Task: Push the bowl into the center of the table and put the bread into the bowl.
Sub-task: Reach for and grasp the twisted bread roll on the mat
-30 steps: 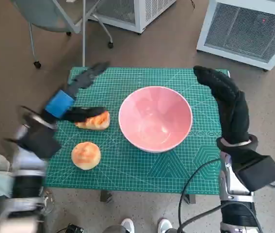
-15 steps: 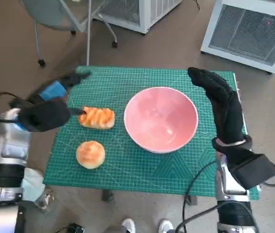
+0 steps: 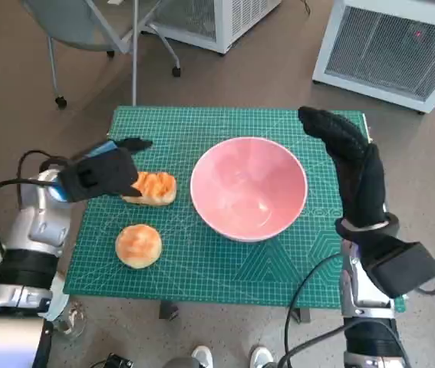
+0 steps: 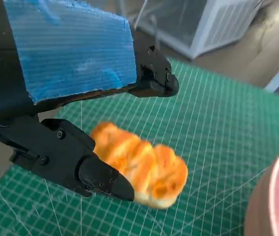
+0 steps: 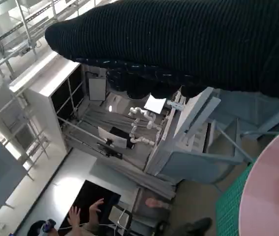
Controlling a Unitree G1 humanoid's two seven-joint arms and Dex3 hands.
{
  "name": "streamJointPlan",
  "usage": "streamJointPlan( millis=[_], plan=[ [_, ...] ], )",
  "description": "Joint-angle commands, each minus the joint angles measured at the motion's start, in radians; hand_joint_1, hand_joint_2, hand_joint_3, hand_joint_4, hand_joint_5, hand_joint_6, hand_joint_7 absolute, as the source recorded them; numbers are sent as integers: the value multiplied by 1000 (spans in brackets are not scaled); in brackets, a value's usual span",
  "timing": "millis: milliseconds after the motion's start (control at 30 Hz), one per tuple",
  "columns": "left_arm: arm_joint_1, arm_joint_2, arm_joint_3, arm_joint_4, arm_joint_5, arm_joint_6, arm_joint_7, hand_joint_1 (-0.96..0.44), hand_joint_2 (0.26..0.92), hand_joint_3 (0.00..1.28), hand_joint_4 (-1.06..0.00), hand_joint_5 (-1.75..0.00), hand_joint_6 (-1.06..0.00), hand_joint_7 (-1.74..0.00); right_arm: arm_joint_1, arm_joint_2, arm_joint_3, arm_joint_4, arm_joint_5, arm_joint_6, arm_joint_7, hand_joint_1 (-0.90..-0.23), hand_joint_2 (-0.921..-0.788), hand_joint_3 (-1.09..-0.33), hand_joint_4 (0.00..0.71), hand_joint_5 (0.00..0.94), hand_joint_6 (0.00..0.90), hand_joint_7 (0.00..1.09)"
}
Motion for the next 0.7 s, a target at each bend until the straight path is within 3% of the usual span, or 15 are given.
streamJointPlan(
  millis=[33, 533, 700],
  plan=[
    [-49, -26, -51, 97, 34, -32, 23, -87, 743, 2, -136, -4, -411, -2, 13, 5, 1, 12, 7, 4, 8, -782, -921, -765, 160, 2, -1, 520],
    [-134, -125, -151, 367, 97, -93, 131, -25, 744, 2, -171, -8, -415, -6, 15, 4, 0, 13, 10, 8, 3, -780, -921, -765, 160, 2, -1, 519],
    [-145, -150, -181, 432, 120, -105, 203, 42, 783, 19, -278, -33, -500, -32, 16, 7, 1, 6, 6, 11, -2, -780, -921, -765, 160, 1, -1, 519]
  ],
)
